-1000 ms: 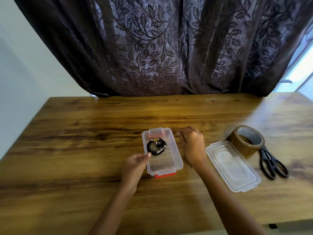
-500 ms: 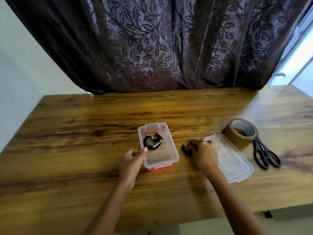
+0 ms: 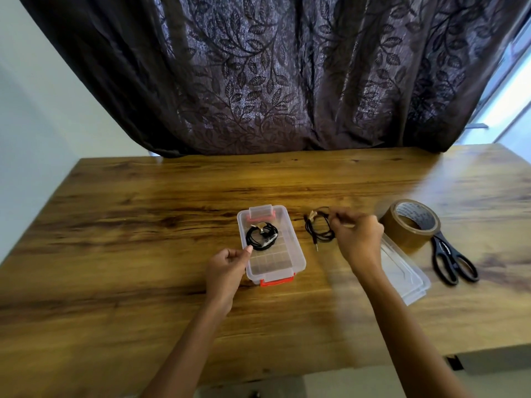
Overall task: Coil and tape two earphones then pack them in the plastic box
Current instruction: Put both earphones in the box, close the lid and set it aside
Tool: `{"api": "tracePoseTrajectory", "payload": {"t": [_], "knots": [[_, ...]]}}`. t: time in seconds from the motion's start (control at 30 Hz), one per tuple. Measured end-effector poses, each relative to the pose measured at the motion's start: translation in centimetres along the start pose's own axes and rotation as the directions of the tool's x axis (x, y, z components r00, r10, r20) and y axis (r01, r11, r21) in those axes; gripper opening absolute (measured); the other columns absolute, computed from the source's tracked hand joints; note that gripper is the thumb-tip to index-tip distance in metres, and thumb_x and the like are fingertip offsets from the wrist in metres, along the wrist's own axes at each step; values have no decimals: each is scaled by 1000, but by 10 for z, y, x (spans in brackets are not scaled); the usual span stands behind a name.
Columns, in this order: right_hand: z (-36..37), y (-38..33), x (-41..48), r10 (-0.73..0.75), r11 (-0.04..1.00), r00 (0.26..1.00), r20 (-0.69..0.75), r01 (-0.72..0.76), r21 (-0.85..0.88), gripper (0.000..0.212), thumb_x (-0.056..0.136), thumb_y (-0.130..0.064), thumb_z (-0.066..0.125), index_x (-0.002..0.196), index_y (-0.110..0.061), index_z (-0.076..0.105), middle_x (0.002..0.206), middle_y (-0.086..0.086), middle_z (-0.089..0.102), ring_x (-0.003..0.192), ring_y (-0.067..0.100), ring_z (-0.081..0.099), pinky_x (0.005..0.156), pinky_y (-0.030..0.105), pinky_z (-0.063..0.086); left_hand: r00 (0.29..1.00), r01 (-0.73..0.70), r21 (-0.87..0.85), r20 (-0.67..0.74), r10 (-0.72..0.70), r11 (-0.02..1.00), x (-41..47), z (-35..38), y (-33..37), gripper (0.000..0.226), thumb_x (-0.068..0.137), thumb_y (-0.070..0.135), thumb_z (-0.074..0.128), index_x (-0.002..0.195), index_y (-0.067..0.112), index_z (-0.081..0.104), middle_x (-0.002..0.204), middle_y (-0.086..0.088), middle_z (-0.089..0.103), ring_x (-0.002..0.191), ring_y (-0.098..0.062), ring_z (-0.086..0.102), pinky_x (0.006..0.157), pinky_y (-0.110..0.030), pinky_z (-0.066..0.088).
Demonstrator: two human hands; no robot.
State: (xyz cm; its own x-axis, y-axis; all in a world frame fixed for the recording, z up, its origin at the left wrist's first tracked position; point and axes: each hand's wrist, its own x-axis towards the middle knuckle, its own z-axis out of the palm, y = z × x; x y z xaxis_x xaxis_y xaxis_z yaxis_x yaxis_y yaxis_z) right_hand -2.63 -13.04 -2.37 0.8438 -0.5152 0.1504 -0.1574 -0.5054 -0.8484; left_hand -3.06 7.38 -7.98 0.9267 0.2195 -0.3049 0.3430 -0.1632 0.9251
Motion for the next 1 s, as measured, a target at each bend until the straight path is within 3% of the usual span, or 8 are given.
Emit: {"api": "tracePoseTrajectory", "payload": {"t": [0.13,0.23,0.3,0.43,0.63,0.73,0.87,1.0], "knots": [[2,-24,-3,-99,987,988,120,82,141,22,80,-7,68,102,-10,70,81,-7,65,77,5,61,74,17,51,1000,5,-4,-4,-5,1000,0,0,0,23,83,31,64,87,8,62,88,-6,67,85,-19,61,70,-29,51],[19,-28,-10,-181,983,945,274,180,27,22,81,-6,68,101,-11,71,85,-12,65,69,-10,54,63,-3,42,1000,16,-18,9,-16,1000,0,0,0,22,83,31,64,87,9,62,89,-7,67,87,-20,62,74,-33,52],[33,-27,-16,-195,973,912,362,226,-47,22,83,-6,67,104,-9,69,90,-8,66,67,-9,53,57,-6,38,1000,25,-23,9,-25,999,0,0,1,21,84,30,64,85,10,62,88,-7,67,87,-20,62,77,-35,53],[57,-20,-28,-134,957,883,450,233,-172,20,87,-9,63,106,-9,67,91,1,69,62,-2,54,48,2,41,999,31,-40,12,-30,999,0,0,2,18,84,29,64,82,12,62,88,-7,68,88,-21,63,80,-39,53],[76,-12,-36,-207,801,827,523,450,-395,12,88,-8,57,97,-4,63,90,10,69,79,22,66,61,26,51,1000,17,-13,12,-17,1000,1,0,-1,19,85,32,63,83,13,62,88,-5,68,86,-18,64,82,-39,54],[77,-13,-39,-225,747,783,580,521,-413,10,89,-5,54,97,-4,59,92,11,68,81,25,65,59,26,45,1000,15,-18,23,-14,1000,2,-1,-3,20,85,32,63,84,12,63,87,-5,69,86,-19,65,84,-41,54],[78,-13,-35,-224,725,773,593,539,-429,30,88,0,53,118,-2,47,95,13,67,84,27,67,66,32,55,999,21,-21,26,-20,1000,2,-1,-2,18,85,31,62,85,13,63,88,-5,69,87,-18,65,82,-38,54],[76,-13,-32,-185,712,764,618,538,-451,16,88,0,54,103,-3,56,96,14,67,87,26,67,71,33,57,999,17,-8,27,-17,1000,3,-1,-3,19,85,32,62,85,12,63,88,-5,69,86,-19,65,84,-40,54]]}}
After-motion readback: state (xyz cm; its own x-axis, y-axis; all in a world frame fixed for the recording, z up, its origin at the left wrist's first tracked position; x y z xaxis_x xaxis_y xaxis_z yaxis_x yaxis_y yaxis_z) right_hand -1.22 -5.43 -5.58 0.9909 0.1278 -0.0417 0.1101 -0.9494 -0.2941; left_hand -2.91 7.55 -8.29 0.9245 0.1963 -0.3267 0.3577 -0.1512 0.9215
